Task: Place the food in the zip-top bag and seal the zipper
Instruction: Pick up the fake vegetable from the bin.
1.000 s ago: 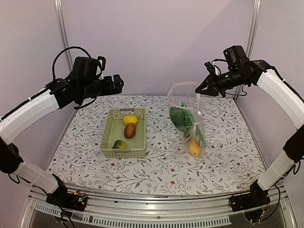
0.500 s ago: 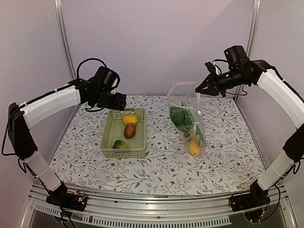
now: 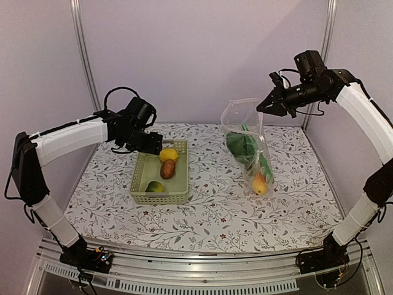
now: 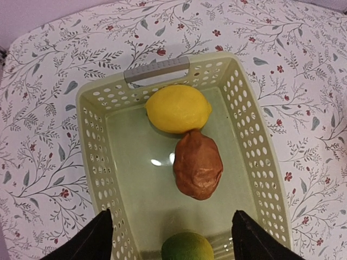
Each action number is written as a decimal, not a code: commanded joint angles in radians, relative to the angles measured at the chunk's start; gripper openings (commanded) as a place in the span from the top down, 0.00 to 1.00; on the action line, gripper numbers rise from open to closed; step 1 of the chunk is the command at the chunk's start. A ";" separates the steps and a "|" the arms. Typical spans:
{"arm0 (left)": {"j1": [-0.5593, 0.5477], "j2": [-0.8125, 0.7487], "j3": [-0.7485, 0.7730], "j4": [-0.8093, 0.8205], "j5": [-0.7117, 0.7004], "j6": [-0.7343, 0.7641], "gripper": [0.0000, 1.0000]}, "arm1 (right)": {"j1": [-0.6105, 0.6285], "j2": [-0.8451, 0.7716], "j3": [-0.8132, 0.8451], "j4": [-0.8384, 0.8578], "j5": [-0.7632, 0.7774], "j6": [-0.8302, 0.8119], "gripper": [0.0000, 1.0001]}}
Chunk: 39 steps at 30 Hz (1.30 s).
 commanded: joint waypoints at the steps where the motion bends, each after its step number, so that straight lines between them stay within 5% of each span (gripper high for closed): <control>1: 0.011 -0.006 -0.014 -0.003 0.006 0.000 0.25 | -0.005 0.030 0.021 -0.044 -0.001 -0.028 1.00; 16: 0.009 0.067 0.036 -0.003 -0.069 -0.020 0.24 | -0.012 0.039 -0.002 -0.027 -0.078 -0.061 1.00; 24: 0.007 0.111 0.080 -0.017 0.036 -0.010 0.26 | -0.019 0.086 0.047 -0.042 -0.084 -0.104 1.00; 32: 0.009 0.318 0.252 -0.177 0.113 -0.053 0.25 | -0.024 0.018 -0.047 0.014 -0.143 -0.062 1.00; 39: 0.011 0.457 0.338 -0.241 0.099 -0.035 0.15 | -0.025 -0.009 -0.081 0.023 -0.086 -0.095 1.00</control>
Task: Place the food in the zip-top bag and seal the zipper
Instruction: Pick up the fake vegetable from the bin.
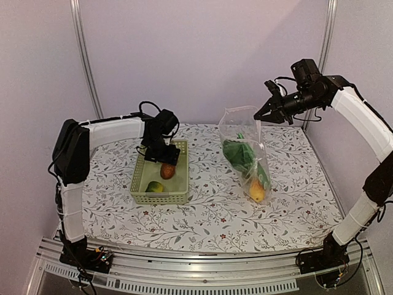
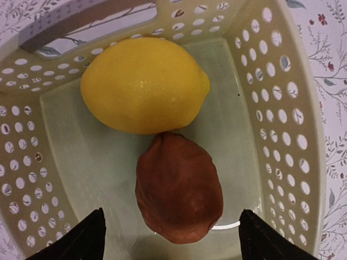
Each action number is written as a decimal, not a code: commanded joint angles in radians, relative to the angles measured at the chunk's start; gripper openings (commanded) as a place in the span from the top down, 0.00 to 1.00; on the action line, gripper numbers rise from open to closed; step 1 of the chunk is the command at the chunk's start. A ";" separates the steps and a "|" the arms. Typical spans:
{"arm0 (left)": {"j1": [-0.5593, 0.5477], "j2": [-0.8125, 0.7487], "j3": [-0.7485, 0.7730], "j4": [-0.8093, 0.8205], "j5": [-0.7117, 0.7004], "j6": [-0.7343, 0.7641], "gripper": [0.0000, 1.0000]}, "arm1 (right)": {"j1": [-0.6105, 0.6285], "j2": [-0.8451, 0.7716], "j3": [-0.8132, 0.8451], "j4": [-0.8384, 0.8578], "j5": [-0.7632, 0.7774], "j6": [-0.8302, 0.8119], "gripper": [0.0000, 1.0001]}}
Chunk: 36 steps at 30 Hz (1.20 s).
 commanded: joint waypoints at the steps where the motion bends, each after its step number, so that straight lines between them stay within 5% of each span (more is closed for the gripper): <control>1: 0.016 0.055 0.050 -0.082 0.015 0.009 0.15 | -0.005 -0.014 0.025 -0.011 0.029 -0.029 1.00; 15: 0.066 0.191 0.167 -0.074 0.092 -0.019 0.29 | -0.006 -0.029 0.025 -0.033 0.062 -0.021 1.00; 36: 0.064 0.135 0.091 -0.106 0.111 -0.078 0.20 | -0.007 0.013 0.059 -0.053 0.040 -0.049 1.00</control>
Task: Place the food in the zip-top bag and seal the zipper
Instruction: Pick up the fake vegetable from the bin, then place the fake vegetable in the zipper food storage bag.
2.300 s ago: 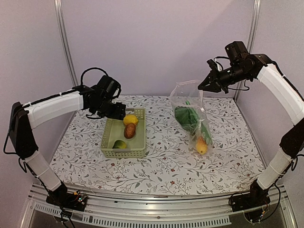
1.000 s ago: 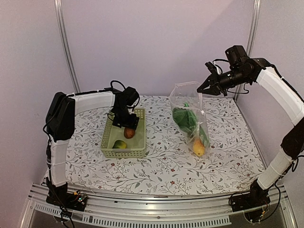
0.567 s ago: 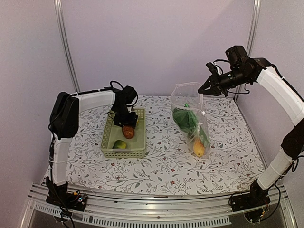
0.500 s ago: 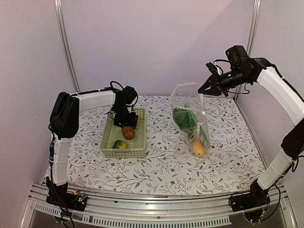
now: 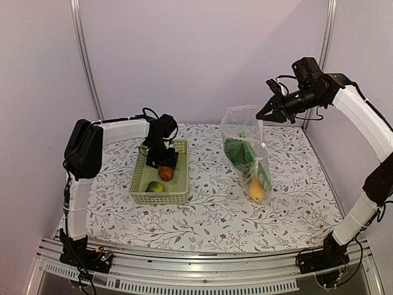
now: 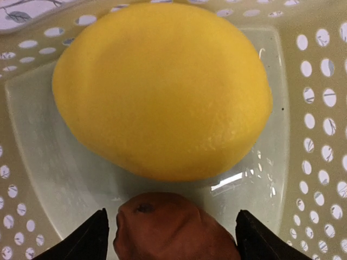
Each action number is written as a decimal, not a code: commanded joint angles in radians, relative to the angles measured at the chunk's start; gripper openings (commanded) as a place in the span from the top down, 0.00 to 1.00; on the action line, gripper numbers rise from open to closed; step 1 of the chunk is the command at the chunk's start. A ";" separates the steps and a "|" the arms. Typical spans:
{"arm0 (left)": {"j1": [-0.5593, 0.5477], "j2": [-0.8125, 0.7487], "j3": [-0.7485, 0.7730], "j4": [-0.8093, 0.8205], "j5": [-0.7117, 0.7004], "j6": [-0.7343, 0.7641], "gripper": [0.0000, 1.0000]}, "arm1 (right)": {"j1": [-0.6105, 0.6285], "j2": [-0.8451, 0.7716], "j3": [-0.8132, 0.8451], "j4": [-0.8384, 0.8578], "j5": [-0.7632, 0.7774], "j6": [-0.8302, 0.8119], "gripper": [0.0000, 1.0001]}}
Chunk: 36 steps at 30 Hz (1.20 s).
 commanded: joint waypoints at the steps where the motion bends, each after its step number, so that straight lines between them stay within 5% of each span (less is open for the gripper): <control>1: 0.003 -0.043 -0.040 -0.028 0.027 -0.019 0.20 | -0.006 0.014 0.027 -0.009 -0.006 -0.021 1.00; 12: -0.002 -0.109 -0.041 -0.028 0.010 -0.027 0.47 | -0.006 -0.002 0.001 -0.010 0.010 -0.026 1.00; 20: -0.083 -0.270 0.134 -0.025 -0.015 -0.005 0.49 | -0.006 -0.030 -0.007 -0.040 0.039 -0.041 1.00; 29: -0.279 -0.397 0.199 0.476 0.033 0.118 0.53 | -0.006 -0.046 -0.007 -0.065 0.033 -0.046 1.00; 36: -0.364 -0.322 0.215 0.754 0.159 0.130 0.53 | -0.005 -0.042 0.016 -0.062 0.008 -0.043 1.00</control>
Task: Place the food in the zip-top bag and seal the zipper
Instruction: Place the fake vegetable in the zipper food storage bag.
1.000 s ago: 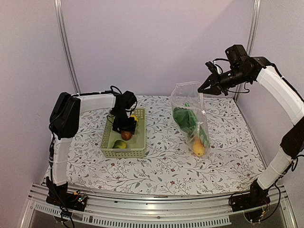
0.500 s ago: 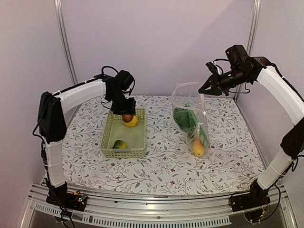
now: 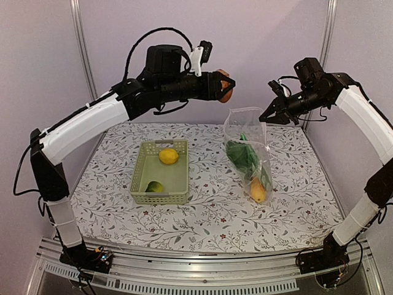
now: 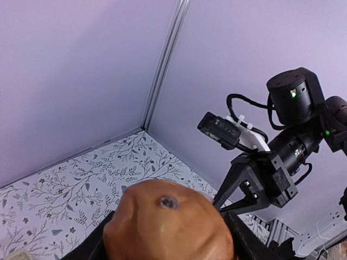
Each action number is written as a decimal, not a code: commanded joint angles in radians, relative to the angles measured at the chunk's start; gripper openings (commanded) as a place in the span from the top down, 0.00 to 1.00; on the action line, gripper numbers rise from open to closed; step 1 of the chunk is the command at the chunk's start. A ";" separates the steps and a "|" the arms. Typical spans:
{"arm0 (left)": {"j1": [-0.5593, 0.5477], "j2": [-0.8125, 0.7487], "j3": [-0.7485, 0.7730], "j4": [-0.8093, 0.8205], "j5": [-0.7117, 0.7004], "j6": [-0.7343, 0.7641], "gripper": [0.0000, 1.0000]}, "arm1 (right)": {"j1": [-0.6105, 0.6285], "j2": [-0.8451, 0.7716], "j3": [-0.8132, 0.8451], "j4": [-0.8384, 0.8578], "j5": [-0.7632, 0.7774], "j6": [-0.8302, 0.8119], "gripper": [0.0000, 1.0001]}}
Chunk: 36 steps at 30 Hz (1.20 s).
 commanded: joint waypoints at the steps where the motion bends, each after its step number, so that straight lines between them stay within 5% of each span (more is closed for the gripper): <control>1: -0.033 0.085 0.016 0.195 0.055 0.001 0.53 | -0.006 -0.017 0.024 -0.006 -0.019 -0.008 1.00; 14: -0.141 0.223 0.022 0.216 -0.235 -0.051 0.47 | -0.008 0.013 0.110 -0.016 -0.021 -0.003 1.00; 18: -0.147 0.260 0.066 0.186 -0.237 -0.061 0.30 | -0.009 0.037 0.147 -0.020 -0.032 -0.002 1.00; 20: -0.148 0.287 0.115 0.147 -0.252 -0.065 0.05 | -0.013 0.044 0.152 -0.018 -0.041 0.000 1.00; 21: -0.147 0.294 0.135 0.139 -0.256 -0.064 0.01 | -0.017 0.044 0.152 -0.018 -0.043 0.000 1.00; 31: -0.127 0.191 0.230 0.158 -0.364 0.086 0.00 | -0.034 0.058 0.145 -0.022 -0.048 -0.017 1.00; 36: -0.087 0.109 0.177 -0.107 -0.419 -0.060 0.14 | -0.034 0.071 0.144 -0.011 -0.050 -0.016 1.00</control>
